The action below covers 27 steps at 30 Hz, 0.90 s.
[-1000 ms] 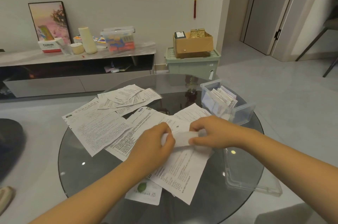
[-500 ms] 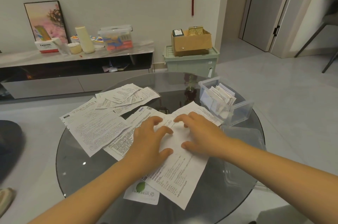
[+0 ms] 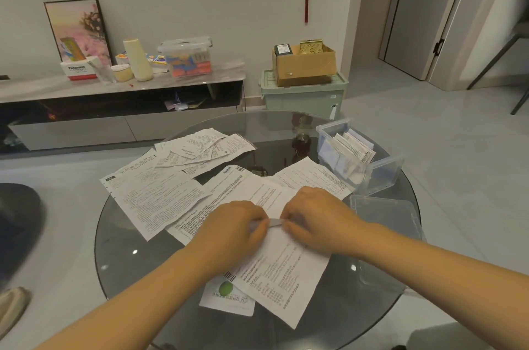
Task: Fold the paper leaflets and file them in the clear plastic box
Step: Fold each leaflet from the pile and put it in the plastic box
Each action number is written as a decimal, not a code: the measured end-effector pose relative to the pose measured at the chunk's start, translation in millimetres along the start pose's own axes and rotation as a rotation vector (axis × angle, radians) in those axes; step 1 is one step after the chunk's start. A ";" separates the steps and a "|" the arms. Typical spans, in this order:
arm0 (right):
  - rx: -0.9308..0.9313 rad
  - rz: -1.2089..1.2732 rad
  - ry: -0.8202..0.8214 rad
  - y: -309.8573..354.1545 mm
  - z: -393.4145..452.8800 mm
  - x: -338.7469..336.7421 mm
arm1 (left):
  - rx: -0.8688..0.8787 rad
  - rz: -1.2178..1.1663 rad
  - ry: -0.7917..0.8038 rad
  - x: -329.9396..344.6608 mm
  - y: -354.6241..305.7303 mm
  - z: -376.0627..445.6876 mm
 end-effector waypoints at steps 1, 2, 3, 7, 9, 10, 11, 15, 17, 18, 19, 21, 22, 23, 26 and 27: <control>0.044 0.025 -0.016 -2.4 0.5 -2.1 | -0.043 -0.040 -0.020 -1.6 2.6 0.3; 0.093 0.057 -0.022 -5.6 0.7 -2.8 | -0.084 -0.082 -0.041 -2.5 5.2 0.4; 0.130 0.082 -0.023 -8.1 0.9 -2.6 | -0.111 -0.109 -0.048 -1.3 7.6 0.7; 0.190 0.087 0.000 -13.4 3.1 4.8 | -0.146 -0.057 0.020 14.7 17.9 -0.6; 0.186 0.042 0.031 -15.0 4.9 8.6 | -0.185 -0.052 0.033 18.2 25.2 0.5; 0.182 0.031 0.047 -15.5 5.7 10.2 | -0.204 -0.053 0.039 18.5 27.4 1.3; 0.181 0.030 0.058 -15.5 6.3 11.0 | -0.213 -0.053 0.049 19.1 29.0 2.2; 0.176 0.042 0.066 -12.5 8.9 12.3 | -0.238 -0.093 0.062 18.9 29.1 5.3; 0.184 0.060 0.073 -10.7 9.8 12.9 | -0.256 -0.112 0.064 19.6 29.4 6.2; 0.188 0.073 0.075 -9.8 10.1 12.6 | -0.266 -0.128 0.061 19.4 29.3 6.7; 0.191 0.086 0.075 -8.7 10.1 12.1 | -0.276 -0.147 0.052 18.8 28.9 7.4; 0.200 0.125 0.068 -6.9 9.3 10.3 | -0.292 -0.188 0.028 17.3 27.1 8.2; 0.208 0.153 0.056 -6.4 9.0 9.3 | -0.304 -0.210 0.020 17.0 26.1 8.2; 0.223 0.186 0.042 -6.7 8.8 8.7 | -0.316 -0.237 0.014 16.6 25.0 8.0; 0.286 0.283 -0.010 -12.0 9.4 5.2 | -0.377 -0.346 -0.018 12.9 25.4 9.2; 0.295 0.291 -0.012 -14.1 9.9 4.7 | -0.401 -0.376 -0.016 12.0 26.0 9.2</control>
Point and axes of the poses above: each hand's wrist, its own z-axis towards the middle knuckle, its own x-axis out of the palm, y = z × x, the point moved 8 cm from there along z, towards the middle knuckle, and after that the axes turned 11 degrees about -y, right-handed, at the moved point
